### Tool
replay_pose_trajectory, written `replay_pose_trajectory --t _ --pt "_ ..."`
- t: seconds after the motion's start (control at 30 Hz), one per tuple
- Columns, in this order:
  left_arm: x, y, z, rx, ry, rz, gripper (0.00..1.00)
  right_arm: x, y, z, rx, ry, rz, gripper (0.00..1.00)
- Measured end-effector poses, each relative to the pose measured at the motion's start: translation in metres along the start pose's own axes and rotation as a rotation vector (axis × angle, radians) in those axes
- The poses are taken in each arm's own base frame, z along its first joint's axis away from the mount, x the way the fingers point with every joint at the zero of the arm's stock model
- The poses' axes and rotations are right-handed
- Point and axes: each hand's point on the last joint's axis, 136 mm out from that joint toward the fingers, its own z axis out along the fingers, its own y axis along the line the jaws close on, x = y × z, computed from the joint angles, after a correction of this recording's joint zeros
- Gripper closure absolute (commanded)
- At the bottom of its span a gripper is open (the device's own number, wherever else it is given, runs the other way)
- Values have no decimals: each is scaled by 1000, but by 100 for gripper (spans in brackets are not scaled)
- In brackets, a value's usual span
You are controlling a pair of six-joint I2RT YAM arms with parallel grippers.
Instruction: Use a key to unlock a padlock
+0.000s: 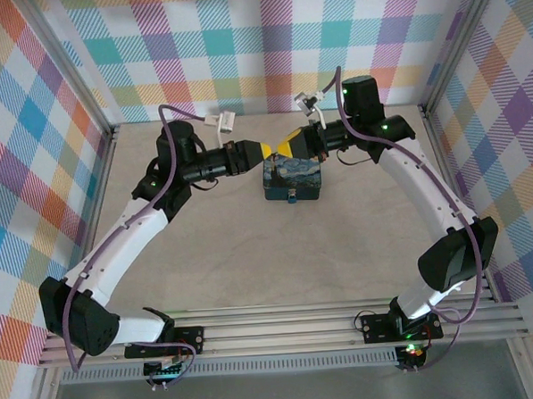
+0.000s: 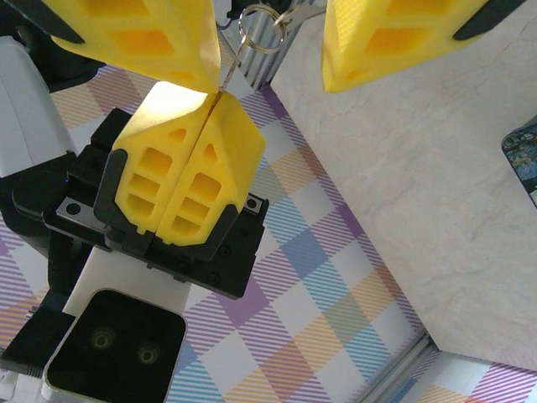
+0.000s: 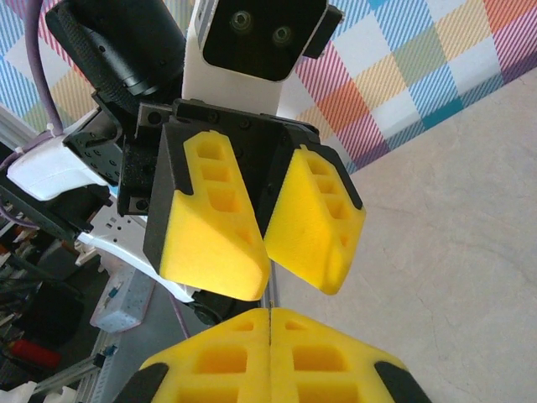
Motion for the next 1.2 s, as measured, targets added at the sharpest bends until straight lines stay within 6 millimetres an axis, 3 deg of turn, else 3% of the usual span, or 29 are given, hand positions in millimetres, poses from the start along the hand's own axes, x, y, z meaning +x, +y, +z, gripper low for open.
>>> replay_pose_trajectory --t 0.4,0.73,1.07,1.2 --pt "-1 -5 1 23 -1 -11 64 1 -5 2 1 1 40 100" --pt "6 3 3 11 11 -31 66 0 -6 2 1 -1 49 100" --pt "8 0 5 25 16 -47 78 -1 -6 2 -1 -2 64 100" --pt "8 -3 7 38 21 -52 97 -1 -7 2 0 -4 74 100"
